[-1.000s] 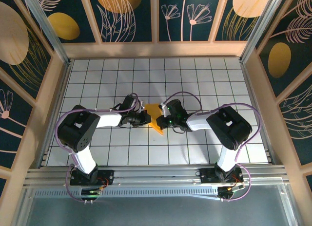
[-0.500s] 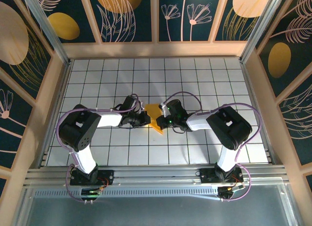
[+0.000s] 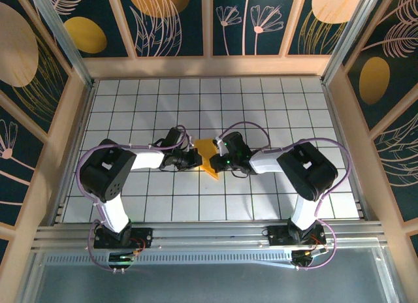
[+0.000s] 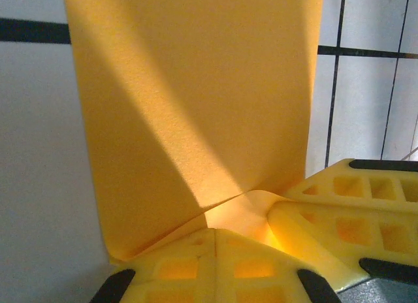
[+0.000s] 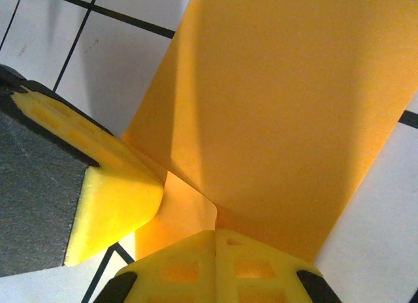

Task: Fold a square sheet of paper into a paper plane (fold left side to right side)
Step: Third fold the triangle at the center of the table.

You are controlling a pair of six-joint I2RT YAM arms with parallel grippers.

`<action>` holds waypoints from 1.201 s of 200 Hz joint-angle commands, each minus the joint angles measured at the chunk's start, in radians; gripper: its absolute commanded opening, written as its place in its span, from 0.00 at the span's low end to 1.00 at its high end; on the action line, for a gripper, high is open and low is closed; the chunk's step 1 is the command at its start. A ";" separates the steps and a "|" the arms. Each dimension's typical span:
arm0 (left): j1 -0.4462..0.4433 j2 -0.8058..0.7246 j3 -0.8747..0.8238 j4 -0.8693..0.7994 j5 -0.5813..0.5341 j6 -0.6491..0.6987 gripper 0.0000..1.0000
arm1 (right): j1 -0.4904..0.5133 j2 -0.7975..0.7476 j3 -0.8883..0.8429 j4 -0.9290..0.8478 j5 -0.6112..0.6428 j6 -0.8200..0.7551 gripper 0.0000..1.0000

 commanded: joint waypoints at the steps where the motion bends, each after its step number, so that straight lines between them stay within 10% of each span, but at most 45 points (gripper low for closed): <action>1: -0.002 0.056 -0.013 -0.094 -0.093 0.020 0.00 | -0.024 -0.051 0.034 -0.057 -0.005 0.026 0.07; 85: -0.003 0.057 -0.013 -0.096 -0.096 0.018 0.00 | -0.083 -0.203 0.037 -0.222 -0.006 0.056 0.26; 138: -0.002 0.053 -0.009 -0.097 -0.102 0.016 0.00 | -0.077 -0.192 0.021 -0.256 -0.303 0.201 0.00; 240: -0.002 0.056 -0.006 -0.096 -0.100 0.014 0.00 | -0.027 -0.058 0.001 -0.190 -0.345 0.260 0.00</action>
